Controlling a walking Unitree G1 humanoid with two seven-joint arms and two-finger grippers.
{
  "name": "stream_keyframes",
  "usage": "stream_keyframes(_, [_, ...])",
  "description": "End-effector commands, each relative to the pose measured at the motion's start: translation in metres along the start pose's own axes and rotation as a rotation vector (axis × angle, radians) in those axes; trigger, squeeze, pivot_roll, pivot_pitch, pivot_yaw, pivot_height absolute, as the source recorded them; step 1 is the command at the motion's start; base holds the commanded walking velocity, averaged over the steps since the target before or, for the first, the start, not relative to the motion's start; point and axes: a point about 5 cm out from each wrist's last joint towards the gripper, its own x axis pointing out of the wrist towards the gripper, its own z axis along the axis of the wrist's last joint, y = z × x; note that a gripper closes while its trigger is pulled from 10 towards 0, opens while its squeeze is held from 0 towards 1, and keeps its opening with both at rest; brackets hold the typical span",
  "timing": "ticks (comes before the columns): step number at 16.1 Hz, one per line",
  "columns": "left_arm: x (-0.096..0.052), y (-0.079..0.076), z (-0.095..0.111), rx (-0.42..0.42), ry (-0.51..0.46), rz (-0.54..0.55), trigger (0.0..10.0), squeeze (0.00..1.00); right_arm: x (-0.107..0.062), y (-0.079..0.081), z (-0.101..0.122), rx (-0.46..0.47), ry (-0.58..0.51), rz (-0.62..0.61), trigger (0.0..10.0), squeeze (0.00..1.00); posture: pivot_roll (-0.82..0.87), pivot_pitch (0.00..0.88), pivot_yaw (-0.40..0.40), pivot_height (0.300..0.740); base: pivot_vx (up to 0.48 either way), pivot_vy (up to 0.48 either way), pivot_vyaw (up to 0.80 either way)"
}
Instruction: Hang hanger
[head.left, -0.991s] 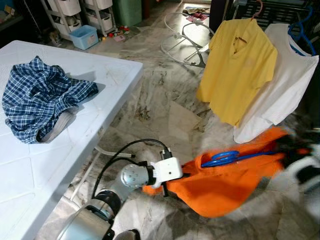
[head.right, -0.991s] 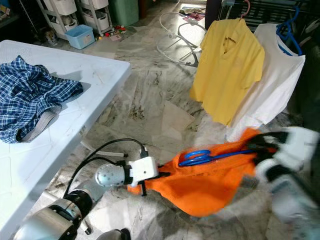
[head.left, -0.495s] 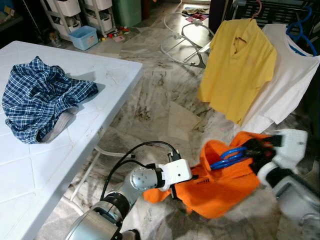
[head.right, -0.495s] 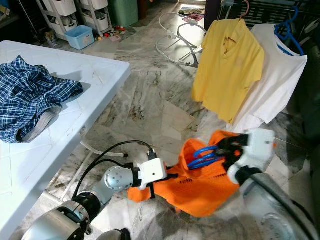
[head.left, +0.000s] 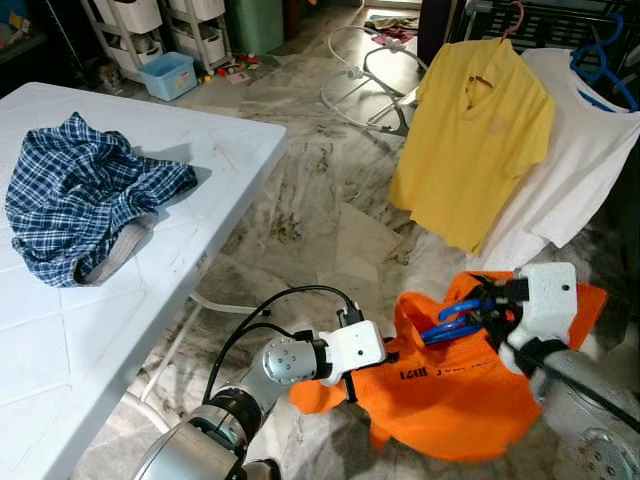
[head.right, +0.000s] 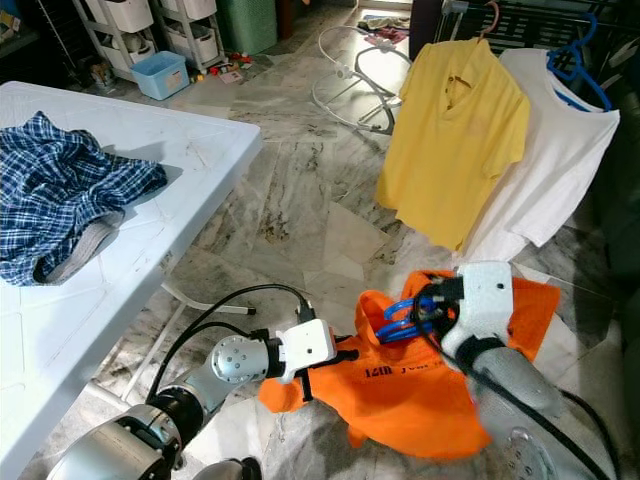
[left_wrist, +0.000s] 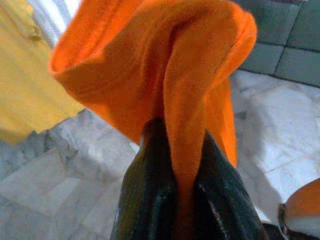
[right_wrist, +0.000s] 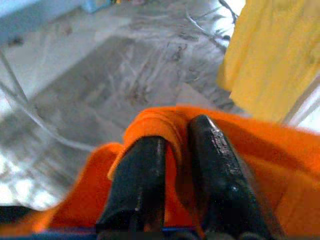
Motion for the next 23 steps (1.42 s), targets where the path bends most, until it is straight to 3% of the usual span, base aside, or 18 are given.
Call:
stream_keyframes(1, [0.003, -0.001, 0.005, 0.02, -0.018, -0.017, 10.0, 0.0, -0.004, 0.01, -0.004, -0.094, 0.017, 0.095, 10.0, 1.0, -0.09, 0.08, 0.004, 0.74, 0.0, 0.0, 0.0])
stream_keyframes(7, [0.003, -0.003, 0.004, 0.024, -0.014, -0.034, 10.0, 0.0, -0.019, 0.016, -0.001, -0.216, 0.006, 0.274, 10.0, 1.0, -0.09, 0.082, 0.007, 0.74, 0.0, 0.0, 0.0])
stream_keyframes(9, [0.002, -0.004, 0.003, 0.026, -0.015, -0.044, 10.0, 0.0, -0.017, -0.006, 0.005, -0.322, -0.013, 0.129, 10.0, 1.0, -0.1, 0.081, 0.01, 0.74, 0.0, 0.0, 0.0])
stream_keyframes(11, [0.001, -0.005, 0.002, 0.027, -0.014, -0.049, 10.0, 0.0, -0.017, -0.016, 0.008, -0.337, -0.042, 0.061, 10.0, 1.0, -0.1, 0.082, 0.01, 0.74, 0.0, 0.0, 0.0])
stream_keyframes(14, [0.001, -0.005, 0.002, 0.027, -0.024, -0.052, 10.0, 0.0, -0.02, -0.027, 0.014, -0.291, -0.124, -0.029, 10.0, 1.0, -0.1, 0.081, 0.011, 0.74, 0.0, 0.0, 0.0])
stream_keyframes(19, [-0.001, 0.003, 0.003, 0.029, -0.008, -0.035, 10.0, 0.0, -0.034, -0.001, -0.006, -0.184, -0.045, 0.227, 10.0, 1.0, -0.1, 0.077, 0.017, 0.74, 0.0, 0.0, 0.0])
stream_keyframes(23, [-0.002, 0.007, 0.003, 0.032, 0.003, -0.021, 10.0, 0.0, -0.039, -0.017, 0.009, -0.185, -0.107, 0.16, 10.0, 1.0, -0.1, 0.077, 0.017, 0.74, 0.0, 0.0, 0.0])
